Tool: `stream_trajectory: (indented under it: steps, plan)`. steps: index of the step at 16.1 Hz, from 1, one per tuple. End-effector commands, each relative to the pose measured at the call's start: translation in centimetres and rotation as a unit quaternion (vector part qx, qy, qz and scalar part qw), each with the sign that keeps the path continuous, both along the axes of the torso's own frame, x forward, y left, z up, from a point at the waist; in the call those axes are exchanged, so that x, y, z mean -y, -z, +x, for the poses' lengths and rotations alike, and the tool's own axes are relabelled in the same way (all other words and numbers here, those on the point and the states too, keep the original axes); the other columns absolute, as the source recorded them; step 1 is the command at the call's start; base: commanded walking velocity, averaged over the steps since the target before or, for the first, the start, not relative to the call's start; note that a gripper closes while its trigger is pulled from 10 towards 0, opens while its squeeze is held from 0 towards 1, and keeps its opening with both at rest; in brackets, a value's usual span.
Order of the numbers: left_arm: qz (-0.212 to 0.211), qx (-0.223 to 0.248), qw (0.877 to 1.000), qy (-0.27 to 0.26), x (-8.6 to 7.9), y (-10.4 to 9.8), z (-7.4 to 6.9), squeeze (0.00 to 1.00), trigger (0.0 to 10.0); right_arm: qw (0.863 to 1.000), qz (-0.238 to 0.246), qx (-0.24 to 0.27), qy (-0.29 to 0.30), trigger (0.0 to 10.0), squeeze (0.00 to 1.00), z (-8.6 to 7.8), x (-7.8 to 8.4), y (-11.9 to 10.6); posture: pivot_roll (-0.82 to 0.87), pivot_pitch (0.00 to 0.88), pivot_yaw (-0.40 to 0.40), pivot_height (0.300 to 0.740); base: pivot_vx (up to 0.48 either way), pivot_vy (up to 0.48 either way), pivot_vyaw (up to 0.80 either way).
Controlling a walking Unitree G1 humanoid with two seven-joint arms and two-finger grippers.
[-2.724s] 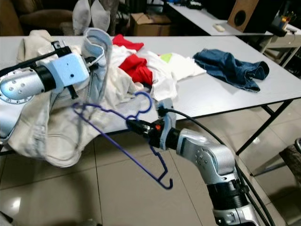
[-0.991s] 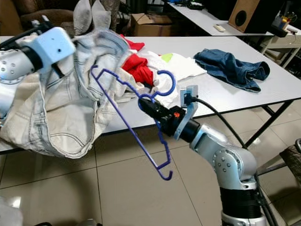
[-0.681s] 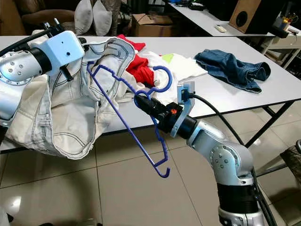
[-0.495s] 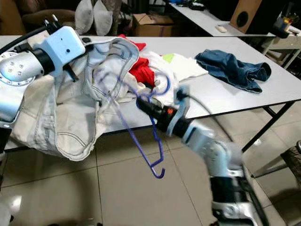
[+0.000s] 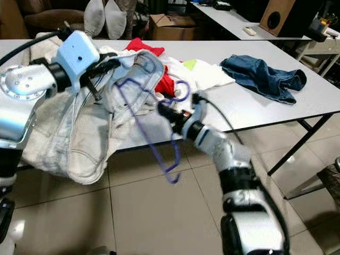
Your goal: Hang hanger
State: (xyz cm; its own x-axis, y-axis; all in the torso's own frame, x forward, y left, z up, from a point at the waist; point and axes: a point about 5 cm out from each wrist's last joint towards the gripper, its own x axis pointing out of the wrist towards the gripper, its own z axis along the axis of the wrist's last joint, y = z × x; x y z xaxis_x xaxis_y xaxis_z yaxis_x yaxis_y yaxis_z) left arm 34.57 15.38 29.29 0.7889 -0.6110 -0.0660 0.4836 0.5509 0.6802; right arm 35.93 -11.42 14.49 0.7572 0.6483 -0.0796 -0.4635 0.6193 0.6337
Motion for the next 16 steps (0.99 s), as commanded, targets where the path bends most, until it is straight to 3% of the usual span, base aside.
stream_trajectory:
  steps: [1, 2, 4, 5, 8, 10, 11, 12, 14, 16]
  plan:
    - [-0.008, 0.030, 0.999, 0.015, 0.5, -1.8, 0.2, 0.00, 0.0, 0.998, -0.022, 0.010, 0.052, 10.0, 0.00, 0.9, 2.3, -0.5, -0.08, 0.000, -0.047, 0.740, 0.000, 0.000, 0.00]
    - [-0.023, 0.037, 0.999, 0.018, 0.6, -2.7, 0.7, 0.00, 0.0, 0.995, -0.035, 0.012, 0.097, 10.0, 0.00, 1.3, 4.6, -0.6, -0.10, 0.000, -0.014, 0.740, 0.000, 0.000, 0.00]
    - [-0.033, 0.061, 0.998, 0.011, 0.4, -4.6, 1.7, 0.00, 0.0, 0.987, -0.067, 0.011, 0.149, 10.0, 0.00, 1.9, 7.3, -0.8, -0.11, 0.000, 0.016, 0.740, 0.000, 0.000, 0.00]
    - [-0.035, 0.066, 0.997, 0.009, 0.4, -5.0, 1.9, 0.00, 0.0, 0.985, -0.073, 0.013, 0.156, 10.0, 0.00, 2.0, 7.8, -1.0, -0.11, 0.000, 0.016, 0.740, 0.000, 0.000, 0.00]
    - [-0.064, 0.113, 0.992, -0.002, -0.5, -9.4, 2.7, 0.00, 0.0, 0.967, -0.072, 0.103, 0.220, 10.0, 0.00, 4.0, 10.5, -6.9, -0.10, 0.000, 0.050, 0.740, 0.000, 0.000, 0.00]
    - [-0.061, 0.119, 0.991, -0.001, -0.8, -10.6, 2.8, 0.00, 0.0, 0.963, -0.054, 0.142, 0.223, 10.0, 0.00, 4.6, 10.7, -9.3, -0.09, 0.000, 0.052, 0.740, 0.000, 0.000, 0.00]
    - [-0.060, 0.100, 0.993, 0.007, -1.0, -10.7, 2.9, 0.00, 0.3, 0.963, -0.038, 0.157, 0.217, 10.0, 0.00, 4.8, 10.3, -10.1, -0.08, 0.000, 0.052, 0.740, 0.000, 0.000, 0.00]
    - [-0.052, 0.024, 0.997, 0.042, -0.6, -8.8, 2.7, 0.00, 1.4, 0.969, -0.018, 0.148, 0.199, 10.0, 0.00, 4.9, 9.1, -9.4, -0.08, 0.000, 0.047, 0.740, 0.000, 0.000, 0.00]
    - [-0.059, -0.041, 0.995, 0.068, 0.3, -5.8, 2.3, 0.00, 0.0, 0.977, -0.017, 0.121, 0.174, 10.0, 0.00, 4.7, 7.5, -7.2, -0.07, 0.000, 0.031, 0.740, 0.000, 0.000, 0.00]
    - [-0.060, -0.076, 0.992, 0.081, 1.2, -3.5, 2.1, 0.00, 0.0, 0.983, -0.009, 0.095, 0.155, 10.0, 0.00, 4.4, 6.2, -5.1, -0.07, 0.000, 0.016, 0.740, 0.000, 0.000, 0.00]
